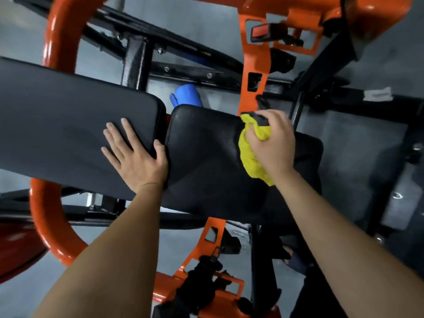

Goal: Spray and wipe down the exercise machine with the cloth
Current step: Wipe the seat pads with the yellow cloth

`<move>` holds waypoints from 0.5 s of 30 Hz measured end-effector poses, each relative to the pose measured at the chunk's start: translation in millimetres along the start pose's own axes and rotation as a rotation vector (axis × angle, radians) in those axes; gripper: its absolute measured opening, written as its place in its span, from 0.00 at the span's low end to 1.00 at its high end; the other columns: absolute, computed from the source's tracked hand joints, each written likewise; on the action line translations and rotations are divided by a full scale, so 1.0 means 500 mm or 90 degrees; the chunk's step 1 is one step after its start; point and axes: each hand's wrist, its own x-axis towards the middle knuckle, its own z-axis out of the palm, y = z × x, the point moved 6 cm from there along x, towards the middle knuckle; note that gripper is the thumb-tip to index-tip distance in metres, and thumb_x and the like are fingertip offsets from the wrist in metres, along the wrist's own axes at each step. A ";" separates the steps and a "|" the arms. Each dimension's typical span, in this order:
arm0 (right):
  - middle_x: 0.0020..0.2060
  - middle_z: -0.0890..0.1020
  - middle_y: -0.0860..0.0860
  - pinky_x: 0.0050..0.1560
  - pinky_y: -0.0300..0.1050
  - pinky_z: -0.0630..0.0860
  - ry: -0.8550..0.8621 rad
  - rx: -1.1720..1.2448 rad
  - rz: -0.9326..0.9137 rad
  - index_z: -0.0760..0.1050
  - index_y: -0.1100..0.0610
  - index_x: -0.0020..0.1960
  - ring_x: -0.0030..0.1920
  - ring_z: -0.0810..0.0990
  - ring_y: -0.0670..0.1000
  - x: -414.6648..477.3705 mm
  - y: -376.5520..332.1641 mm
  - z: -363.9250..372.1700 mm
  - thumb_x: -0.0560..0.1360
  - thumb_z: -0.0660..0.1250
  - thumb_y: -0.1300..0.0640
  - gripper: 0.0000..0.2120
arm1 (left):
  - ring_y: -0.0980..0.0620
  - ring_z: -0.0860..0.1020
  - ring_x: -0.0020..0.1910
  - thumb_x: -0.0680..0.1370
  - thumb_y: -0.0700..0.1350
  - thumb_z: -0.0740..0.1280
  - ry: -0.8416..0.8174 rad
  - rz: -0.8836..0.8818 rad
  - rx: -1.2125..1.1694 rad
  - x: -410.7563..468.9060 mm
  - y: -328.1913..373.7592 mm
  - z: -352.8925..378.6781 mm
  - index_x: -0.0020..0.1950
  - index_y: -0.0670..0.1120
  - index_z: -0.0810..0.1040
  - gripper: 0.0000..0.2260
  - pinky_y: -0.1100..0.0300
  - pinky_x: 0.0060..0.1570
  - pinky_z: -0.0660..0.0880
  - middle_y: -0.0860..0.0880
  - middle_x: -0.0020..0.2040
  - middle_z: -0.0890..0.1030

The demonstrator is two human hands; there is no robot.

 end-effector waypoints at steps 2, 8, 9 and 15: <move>0.56 0.80 0.51 0.60 0.40 0.71 0.064 -0.009 0.086 0.80 0.55 0.60 0.58 0.79 0.52 -0.007 0.071 -0.049 0.74 0.69 0.52 0.16 | 0.41 0.50 0.83 0.80 0.58 0.59 -0.001 -0.001 0.001 -0.001 -0.002 0.000 0.85 0.46 0.51 0.37 0.40 0.80 0.47 0.40 0.84 0.52; 0.59 0.79 0.48 0.59 0.42 0.74 0.163 -0.010 0.385 0.77 0.51 0.63 0.58 0.79 0.48 -0.024 0.191 -0.129 0.76 0.65 0.45 0.18 | 0.41 0.50 0.83 0.80 0.59 0.59 -0.010 -0.001 0.010 -0.001 0.000 0.002 0.85 0.46 0.51 0.37 0.40 0.80 0.47 0.40 0.84 0.52; 0.60 0.80 0.49 0.59 0.44 0.75 0.175 -0.027 0.413 0.77 0.51 0.64 0.58 0.79 0.49 -0.020 0.198 -0.127 0.77 0.65 0.44 0.19 | 0.42 0.50 0.83 0.80 0.59 0.59 -0.013 -0.002 0.008 -0.004 0.000 0.004 0.85 0.46 0.51 0.37 0.40 0.80 0.47 0.40 0.84 0.52; 0.60 0.79 0.53 0.55 0.49 0.72 0.243 -0.094 0.411 0.78 0.52 0.63 0.59 0.79 0.57 0.005 0.122 -0.077 0.76 0.65 0.44 0.20 | 0.41 0.51 0.83 0.80 0.58 0.59 0.000 0.005 0.001 0.001 0.000 0.009 0.84 0.44 0.52 0.36 0.40 0.80 0.48 0.39 0.84 0.52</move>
